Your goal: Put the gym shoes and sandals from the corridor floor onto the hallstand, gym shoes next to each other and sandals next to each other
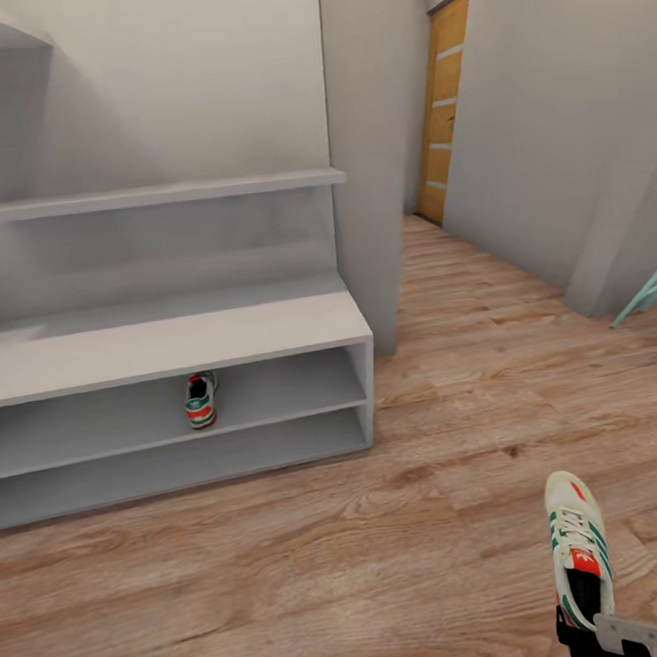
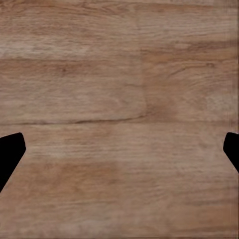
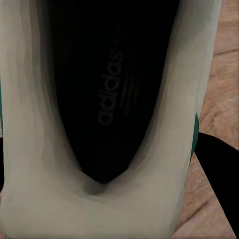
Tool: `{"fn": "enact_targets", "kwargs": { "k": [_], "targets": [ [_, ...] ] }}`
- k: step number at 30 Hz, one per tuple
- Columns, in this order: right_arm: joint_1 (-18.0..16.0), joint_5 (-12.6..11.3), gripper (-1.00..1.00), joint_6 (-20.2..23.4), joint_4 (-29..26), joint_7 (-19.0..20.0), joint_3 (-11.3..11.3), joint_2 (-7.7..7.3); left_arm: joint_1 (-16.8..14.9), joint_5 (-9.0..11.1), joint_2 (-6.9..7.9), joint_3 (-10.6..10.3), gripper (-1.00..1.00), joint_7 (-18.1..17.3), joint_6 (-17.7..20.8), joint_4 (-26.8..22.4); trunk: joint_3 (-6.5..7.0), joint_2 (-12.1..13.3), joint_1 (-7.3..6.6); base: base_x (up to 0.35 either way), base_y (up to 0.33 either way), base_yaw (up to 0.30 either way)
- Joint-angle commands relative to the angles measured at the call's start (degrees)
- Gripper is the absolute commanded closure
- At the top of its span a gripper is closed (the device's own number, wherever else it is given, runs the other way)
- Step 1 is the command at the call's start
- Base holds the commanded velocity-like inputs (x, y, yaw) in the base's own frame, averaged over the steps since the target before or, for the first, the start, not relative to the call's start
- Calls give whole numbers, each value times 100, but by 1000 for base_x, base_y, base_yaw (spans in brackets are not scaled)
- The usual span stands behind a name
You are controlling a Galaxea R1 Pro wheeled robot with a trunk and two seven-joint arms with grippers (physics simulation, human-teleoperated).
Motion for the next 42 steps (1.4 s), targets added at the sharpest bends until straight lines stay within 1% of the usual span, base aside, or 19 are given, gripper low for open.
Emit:
{"fn": "enact_targets", "kwargs": {
  "k": [1,4,7,25,36,39,40,42],
  "targets": [
    [-4,11,100,-19,5,-14,-21,17,4,11,-1,43,-100,-99,-19,21,-4,-2,-1,-14,131,0],
    [-4,16,100,-27,7,-14,-22,47,20,23,-4,38,-100,-176,-64,53,-4,-2,-1,-47,230,37],
    [-4,16,100,-28,10,-14,-21,58,20,23,-4,38,-100,-178,-65,53,-4,-2,-1,-91,294,181],
    [-4,16,100,-28,21,-14,-21,73,20,23,-1,47,-100,-177,-51,53,-4,-2,-1,-127,295,271],
    [-4,16,100,-28,22,-14,-21,73,20,23,-1,47,-100,-177,-59,50,-4,-2,-1,-10,307,42],
    [-4,16,100,-28,22,-14,-21,77,20,22,-1,34,-100,-184,-65,51,-4,-2,-1,69,122,0],
    [-4,81,100,-4,47,59,-17,148,22,-32,-7,-7,-100,-225,-78,53,-4,-2,-1,4,7,0],
    [-4,149,100,18,44,120,-5,243,23,-51,-8,-23,-100,-301,-83,53,-4,-2,-1,3,5,0]
  ]
}}
